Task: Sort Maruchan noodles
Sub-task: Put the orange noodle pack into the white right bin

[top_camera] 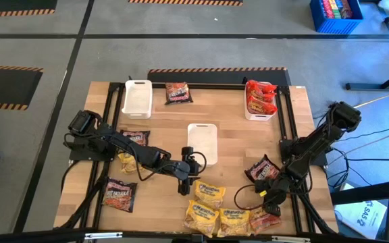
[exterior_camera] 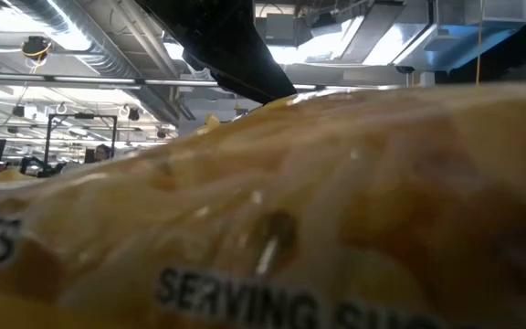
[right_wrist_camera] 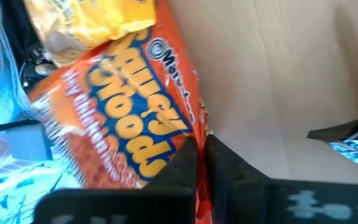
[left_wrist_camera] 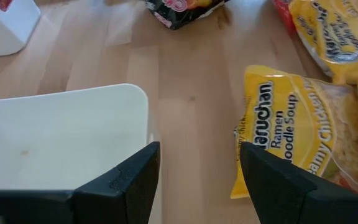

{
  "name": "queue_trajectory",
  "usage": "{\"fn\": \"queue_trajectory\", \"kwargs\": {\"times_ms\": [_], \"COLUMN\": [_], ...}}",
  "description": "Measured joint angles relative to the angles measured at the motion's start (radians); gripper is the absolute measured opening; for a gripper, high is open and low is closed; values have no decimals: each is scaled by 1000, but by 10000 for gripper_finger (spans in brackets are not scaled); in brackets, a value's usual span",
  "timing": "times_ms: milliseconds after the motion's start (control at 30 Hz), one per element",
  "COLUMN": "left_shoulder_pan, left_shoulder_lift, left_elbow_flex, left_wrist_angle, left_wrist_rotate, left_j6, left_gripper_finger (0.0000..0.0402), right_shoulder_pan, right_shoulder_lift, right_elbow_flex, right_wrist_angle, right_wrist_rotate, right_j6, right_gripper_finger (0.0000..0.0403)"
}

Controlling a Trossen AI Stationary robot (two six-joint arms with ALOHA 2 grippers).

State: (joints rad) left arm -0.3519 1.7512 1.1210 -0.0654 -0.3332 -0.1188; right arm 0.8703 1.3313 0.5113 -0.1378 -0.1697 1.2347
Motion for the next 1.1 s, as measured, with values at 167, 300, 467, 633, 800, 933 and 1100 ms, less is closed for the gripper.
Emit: {"fn": "queue_trajectory", "kwargs": {"times_ms": [167, 300, 467, 633, 800, 933, 1100], "left_shoulder_pan": [0, 0, 2, 15, 31, 34, 33], "left_shoulder_lift": [0, 0, 0, 0, 0, 0, 13], "left_elbow_flex": [0, 0, 0, 0, 0, 0, 0], "left_wrist_angle": [0, 13, 58, 127, 203, 202, 188], "left_wrist_rotate": [-20, -24, -25, -17, 34, 41, 58], "left_j6": [0, 0, 0, -3, -11, -29, -37], "left_gripper_finger": [216, 216, 216, 216, 216, 216, 216], "right_shoulder_pan": [-1, -25, -63, -96, -127, -150, -159], "right_shoulder_lift": [-56, -99, -146, -175, -175, -168, -168], "right_elbow_flex": [56, 111, 201, 283, 293, 251, 192], "right_wrist_angle": [-99, -191, -327, -410, -414, -381, -323], "right_wrist_rotate": [52, 108, 208, 351, 439, 509, 569], "right_j6": [-49, -101, -223, -358, -447, -466, -441], "right_gripper_finger": [0, 0, 0, 0, 0, 0, 0]}}
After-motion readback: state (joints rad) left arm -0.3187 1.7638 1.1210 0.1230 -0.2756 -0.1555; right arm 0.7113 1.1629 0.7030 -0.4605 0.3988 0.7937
